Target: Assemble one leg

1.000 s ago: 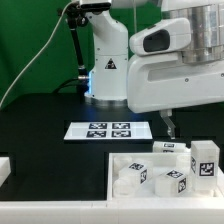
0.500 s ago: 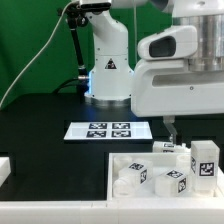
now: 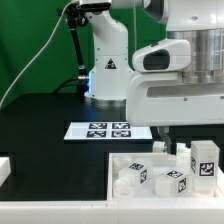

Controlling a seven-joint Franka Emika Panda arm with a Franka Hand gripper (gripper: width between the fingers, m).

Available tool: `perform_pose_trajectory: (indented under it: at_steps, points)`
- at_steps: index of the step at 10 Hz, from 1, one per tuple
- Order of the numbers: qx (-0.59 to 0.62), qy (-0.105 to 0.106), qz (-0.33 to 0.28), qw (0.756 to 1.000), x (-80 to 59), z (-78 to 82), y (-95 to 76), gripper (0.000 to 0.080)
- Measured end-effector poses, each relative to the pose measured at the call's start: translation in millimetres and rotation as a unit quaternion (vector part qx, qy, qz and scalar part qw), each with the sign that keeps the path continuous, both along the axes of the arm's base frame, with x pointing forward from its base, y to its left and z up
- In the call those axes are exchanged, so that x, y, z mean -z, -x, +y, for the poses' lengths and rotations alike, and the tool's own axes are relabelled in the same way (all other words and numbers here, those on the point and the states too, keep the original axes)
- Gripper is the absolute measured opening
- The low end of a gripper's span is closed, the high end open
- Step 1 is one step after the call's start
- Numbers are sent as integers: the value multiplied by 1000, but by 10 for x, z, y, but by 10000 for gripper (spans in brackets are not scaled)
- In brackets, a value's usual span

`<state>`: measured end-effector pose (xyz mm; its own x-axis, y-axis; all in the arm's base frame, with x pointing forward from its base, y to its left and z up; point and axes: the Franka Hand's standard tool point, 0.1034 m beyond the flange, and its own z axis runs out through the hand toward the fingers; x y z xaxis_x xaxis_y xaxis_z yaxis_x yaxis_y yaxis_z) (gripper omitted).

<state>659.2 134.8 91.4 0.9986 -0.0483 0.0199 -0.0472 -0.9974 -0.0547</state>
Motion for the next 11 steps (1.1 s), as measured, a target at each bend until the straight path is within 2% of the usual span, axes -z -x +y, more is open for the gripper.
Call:
perform_pose_trajectory:
  at_steps: [1,2,3,4,7,9,11]
  points:
    - [0,0,1,1000,1,1,3,526]
    - [-8,0,1,1000,1,0,4,526]
    - [-8,0,1,1000,2,1,4,386]
    - [-5,0,1,1000,2,2,4,282]
    - [1,0,1,1000,3,3,5,282]
    - [109,-10,4,994,8,25,3,282]
    - [240,-24,-5,971,19,27,0,282]
